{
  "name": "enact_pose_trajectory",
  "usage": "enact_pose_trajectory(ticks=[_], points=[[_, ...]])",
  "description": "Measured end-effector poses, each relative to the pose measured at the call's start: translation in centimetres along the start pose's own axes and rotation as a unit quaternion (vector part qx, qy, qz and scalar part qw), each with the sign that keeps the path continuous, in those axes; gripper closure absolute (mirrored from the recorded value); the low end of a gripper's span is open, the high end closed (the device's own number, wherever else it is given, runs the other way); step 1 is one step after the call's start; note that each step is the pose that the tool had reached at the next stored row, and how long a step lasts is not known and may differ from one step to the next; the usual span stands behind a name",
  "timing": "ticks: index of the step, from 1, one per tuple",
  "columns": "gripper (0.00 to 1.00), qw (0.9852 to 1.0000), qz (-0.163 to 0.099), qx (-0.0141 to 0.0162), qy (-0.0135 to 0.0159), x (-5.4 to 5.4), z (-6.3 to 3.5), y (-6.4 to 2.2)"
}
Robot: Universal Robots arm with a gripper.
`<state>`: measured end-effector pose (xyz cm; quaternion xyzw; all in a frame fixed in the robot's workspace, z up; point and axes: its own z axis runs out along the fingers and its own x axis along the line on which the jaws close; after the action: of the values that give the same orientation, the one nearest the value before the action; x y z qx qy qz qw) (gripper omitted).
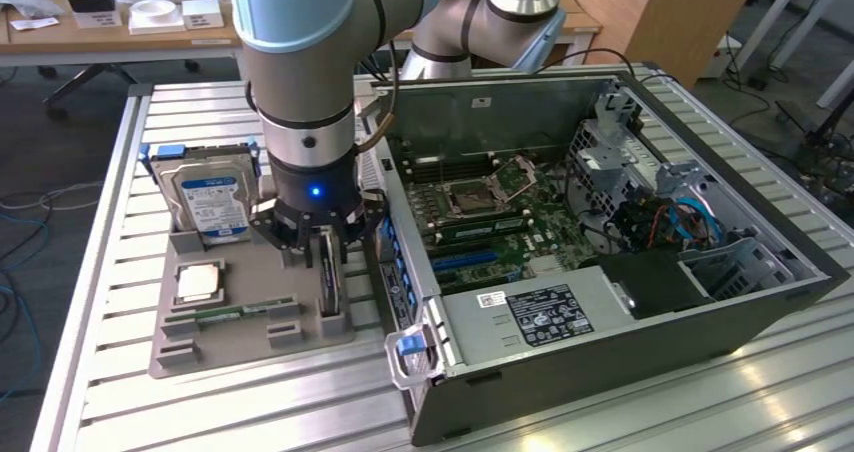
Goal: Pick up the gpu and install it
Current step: 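Pick up the gpu and move the gpu toward the slot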
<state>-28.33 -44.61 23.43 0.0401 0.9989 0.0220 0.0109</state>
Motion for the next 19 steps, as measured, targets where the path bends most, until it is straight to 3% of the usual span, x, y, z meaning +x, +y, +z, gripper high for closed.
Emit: enact_pose_trajectory(ticks=[3, 4, 19], points=[[0.56, 1.0000, 0.000, 0.0000, 0.0000, 0.00, 0.00, 0.00], [0.63, 1.0000, 0.000, 0.0000, 0.0000, 0.00, 0.00, 0.00], [0.63, 1.0000, 0.000, 0.0000, 0.0000, -0.06, 0.11, -0.01]])
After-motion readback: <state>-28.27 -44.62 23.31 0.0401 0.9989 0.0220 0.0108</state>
